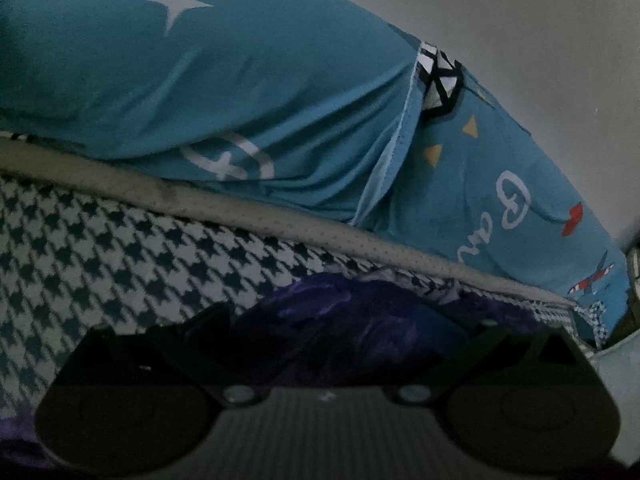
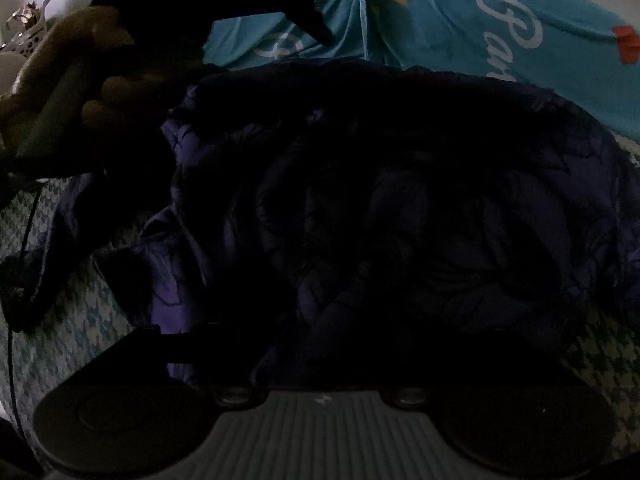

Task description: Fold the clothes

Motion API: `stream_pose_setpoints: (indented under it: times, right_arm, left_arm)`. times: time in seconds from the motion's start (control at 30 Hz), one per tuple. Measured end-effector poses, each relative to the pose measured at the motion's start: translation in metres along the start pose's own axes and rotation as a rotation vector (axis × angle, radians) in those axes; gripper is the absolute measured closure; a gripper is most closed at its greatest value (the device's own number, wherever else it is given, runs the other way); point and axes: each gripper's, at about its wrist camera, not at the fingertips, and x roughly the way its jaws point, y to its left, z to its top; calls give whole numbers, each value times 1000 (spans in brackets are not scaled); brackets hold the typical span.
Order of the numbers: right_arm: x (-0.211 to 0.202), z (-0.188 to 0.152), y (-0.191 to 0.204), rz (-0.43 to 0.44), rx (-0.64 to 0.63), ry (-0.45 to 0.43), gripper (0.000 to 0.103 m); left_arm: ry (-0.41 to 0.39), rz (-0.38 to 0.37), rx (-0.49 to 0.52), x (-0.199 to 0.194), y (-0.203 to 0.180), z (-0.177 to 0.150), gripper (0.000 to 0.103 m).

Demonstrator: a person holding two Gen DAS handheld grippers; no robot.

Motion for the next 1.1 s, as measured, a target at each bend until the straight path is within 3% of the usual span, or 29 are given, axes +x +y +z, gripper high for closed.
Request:
stream_pose_setpoints:
  times: [0.23,0.33,0.5,0.6,0.77,0.97,1.03,1.1]
  right_arm:
    - [-2,0,-1,3,4,3,36]
    - [-1,2,-3,10,18,5,36]
    - [-2,3,-4,8,20,4,36]
    - [-3,3,-4,6,19,4,36]
    - [-6,4,-8,11,47,-2,37]
    - [-19,18,-25,-23,112,-87,37]
    - [-20,21,-34,-13,150,-87,37]
    - [-20,23,-44,3,199,-79,37]
  left_arm:
    - [62,14,44,22,-13,1,5]
    - [71,34,77,22,-19,-2,19]
    - [54,56,116,12,-22,-10,66]
    - [20,73,144,5,-23,-16,79]
    - [-88,174,243,-4,-48,-19,85]
    - [-269,327,363,-9,-83,0,86]
    - [-264,373,360,6,-83,11,86]
    - [-210,393,272,22,-69,21,85]
